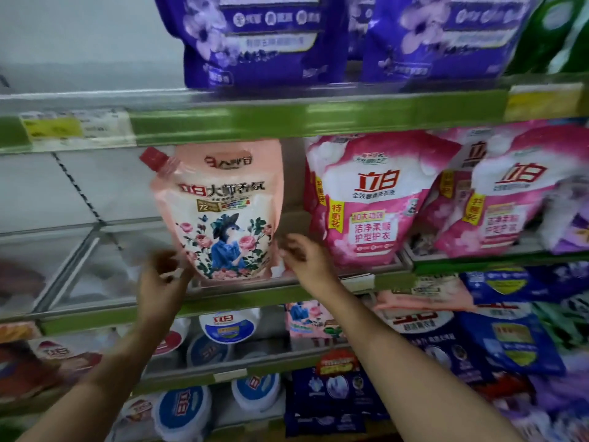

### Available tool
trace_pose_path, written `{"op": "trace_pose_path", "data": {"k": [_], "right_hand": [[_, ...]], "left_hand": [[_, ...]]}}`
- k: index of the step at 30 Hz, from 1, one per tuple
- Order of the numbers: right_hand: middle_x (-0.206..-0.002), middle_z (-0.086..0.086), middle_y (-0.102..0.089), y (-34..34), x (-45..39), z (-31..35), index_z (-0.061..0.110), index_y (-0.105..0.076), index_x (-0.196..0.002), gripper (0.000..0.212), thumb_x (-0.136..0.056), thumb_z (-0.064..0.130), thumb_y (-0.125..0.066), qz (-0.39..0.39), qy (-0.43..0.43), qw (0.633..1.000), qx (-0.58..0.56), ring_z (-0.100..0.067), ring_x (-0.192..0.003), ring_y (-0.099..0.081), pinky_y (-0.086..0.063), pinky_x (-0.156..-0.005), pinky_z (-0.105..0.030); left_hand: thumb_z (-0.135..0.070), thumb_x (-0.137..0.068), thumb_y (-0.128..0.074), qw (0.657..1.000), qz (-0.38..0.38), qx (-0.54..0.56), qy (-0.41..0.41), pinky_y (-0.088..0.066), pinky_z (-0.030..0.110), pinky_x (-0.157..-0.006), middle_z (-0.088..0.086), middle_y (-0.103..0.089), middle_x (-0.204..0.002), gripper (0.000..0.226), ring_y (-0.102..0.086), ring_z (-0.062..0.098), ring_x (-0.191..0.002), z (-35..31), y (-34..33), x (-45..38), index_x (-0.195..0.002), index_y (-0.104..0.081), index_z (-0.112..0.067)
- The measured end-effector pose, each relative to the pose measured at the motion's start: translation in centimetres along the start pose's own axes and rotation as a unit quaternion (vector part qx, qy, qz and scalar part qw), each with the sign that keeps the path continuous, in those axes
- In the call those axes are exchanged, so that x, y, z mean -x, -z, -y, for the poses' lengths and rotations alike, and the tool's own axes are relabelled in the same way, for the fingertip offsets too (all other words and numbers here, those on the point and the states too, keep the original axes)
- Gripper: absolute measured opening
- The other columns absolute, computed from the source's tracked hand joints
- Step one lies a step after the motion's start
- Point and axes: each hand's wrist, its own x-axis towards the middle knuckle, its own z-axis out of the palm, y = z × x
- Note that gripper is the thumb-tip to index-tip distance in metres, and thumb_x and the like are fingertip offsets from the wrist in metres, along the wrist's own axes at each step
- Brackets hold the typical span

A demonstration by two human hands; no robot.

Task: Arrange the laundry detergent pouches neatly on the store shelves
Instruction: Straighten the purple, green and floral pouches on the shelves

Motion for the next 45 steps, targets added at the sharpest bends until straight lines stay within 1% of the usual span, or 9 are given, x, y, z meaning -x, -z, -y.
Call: {"op": "trace_pose_path", "data": {"k": [3, 14, 20, 23, 25, 29, 33, 40, 45], "right_hand": [[-0.107, 0.000, -0.067, 2.6, 1.4, 1.4, 0.007, -0.061, -0.123, 0.032, -0.092, 0.010, -0.063, -0.074, 0.010, 0.997, -0.018, -0.007, -0.095, -0.061, -0.048, -0.080, -0.009], [-0.102, 0.006, -0.063, 17.7, 3.9, 1.0, 0.009, -0.057, -0.112, 0.022, -0.092, 0.015, -0.063, -0.224, -0.016, 0.972, -0.069, -0.003, -0.092, -0.059, -0.046, -0.081, -0.011], [-0.111, 0.005, -0.060, 23.3, 1.0, 0.9, 0.010, -0.048, -0.127, 0.045, -0.089, 0.022, -0.068, -0.116, -0.042, 0.991, -0.053, -0.002, -0.095, -0.056, -0.047, -0.088, -0.019], [-0.099, 0.011, -0.065, 24.6, -0.9, 1.6, 0.019, -0.059, -0.109, 0.019, -0.092, 0.026, -0.064, -0.018, -0.074, 0.991, -0.112, -0.018, -0.096, -0.066, -0.050, -0.088, -0.042], [-0.104, 0.007, -0.070, 24.9, -1.8, 1.8, 0.022, -0.061, -0.104, 0.013, -0.093, 0.028, -0.063, 0.036, -0.092, 0.981, -0.167, -0.013, -0.098, -0.066, -0.049, -0.087, -0.036], [-0.129, 0.000, -0.065, 24.9, -3.3, 1.3, 0.020, -0.058, -0.125, 0.056, -0.079, 0.050, -0.069, 0.095, -0.122, 0.967, -0.201, -0.020, -0.127, -0.054, -0.033, -0.113, -0.047], [-0.127, -0.004, -0.064, 24.6, -4.1, 0.5, 0.021, -0.060, -0.109, 0.036, -0.092, 0.051, -0.050, 0.107, -0.120, 0.962, -0.220, -0.021, -0.128, -0.053, -0.025, -0.118, -0.048], [-0.101, -0.001, -0.075, 24.5, -4.5, 0.9, 0.013, -0.066, -0.101, 0.041, -0.089, 0.050, -0.053, 0.061, -0.087, 0.972, -0.207, -0.016, -0.097, -0.071, -0.052, -0.096, -0.040], [-0.103, -0.004, -0.074, 24.3, -3.5, 1.2, 0.015, -0.066, -0.099, 0.049, -0.071, 0.054, -0.057, 0.078, -0.093, 0.967, -0.224, -0.020, -0.101, -0.070, -0.049, -0.101, -0.048]], "left_hand": [[-0.014, -0.091, -0.064, 0.999, -0.042, 0.018, 0.013, -0.048, 0.037, -0.079, 0.012, -0.056, -0.106, 0.025, -0.055, 0.026, -0.098, -1.5, -2.3, 3.2, -0.111, -0.048, -0.013], [-0.014, -0.086, -0.069, 0.979, 0.201, -0.008, -0.029, -0.049, 0.021, -0.080, 0.001, -0.058, -0.109, 0.040, -0.056, 0.014, -0.101, -10.7, -15.4, 7.5, -0.121, -0.051, -0.006], [-0.016, -0.075, -0.078, 0.979, 0.199, 0.031, 0.015, -0.051, 0.025, -0.084, -0.011, -0.056, -0.102, 0.048, -0.057, 0.005, -0.096, -11.6, -19.1, 7.3, -0.106, -0.042, -0.022], [0.007, -0.074, -0.075, 0.983, 0.169, 0.068, 0.026, -0.054, 0.015, -0.071, -0.007, -0.057, -0.099, 0.055, -0.058, 0.003, -0.091, -12.1, -20.3, 6.9, -0.097, -0.037, -0.025], [0.010, -0.068, -0.078, 0.983, 0.173, 0.054, 0.029, -0.055, 0.018, -0.070, -0.004, -0.058, -0.101, 0.060, -0.059, 0.006, -0.093, -12.2, -20.6, 6.3, -0.108, -0.041, -0.016], [0.005, -0.066, -0.080, 0.972, 0.232, -0.001, 0.034, -0.057, 0.019, -0.072, -0.003, -0.065, -0.105, 0.070, -0.065, -0.001, -0.090, -11.5, -20.8, 4.9, -0.125, -0.047, -0.009], [0.001, -0.071, -0.077, 0.956, 0.291, -0.008, 0.046, -0.058, 0.026, -0.075, 0.002, -0.069, -0.098, 0.053, -0.069, 0.005, -0.082, -10.5, -22.0, 4.0, -0.119, -0.055, -0.007], [-0.008, -0.060, -0.084, 0.965, 0.259, -0.004, 0.034, -0.057, 0.023, -0.064, 0.012, -0.072, -0.105, 0.049, -0.072, 0.011, -0.082, -9.9, -21.0, 4.4, -0.106, -0.066, -0.003], [-0.015, -0.054, -0.083, 0.966, 0.257, -0.012, 0.036, -0.055, 0.052, -0.082, 0.014, -0.072, -0.106, 0.052, -0.069, 0.034, -0.097, -10.0, -20.4, 4.6, -0.102, -0.067, -0.005]]}}
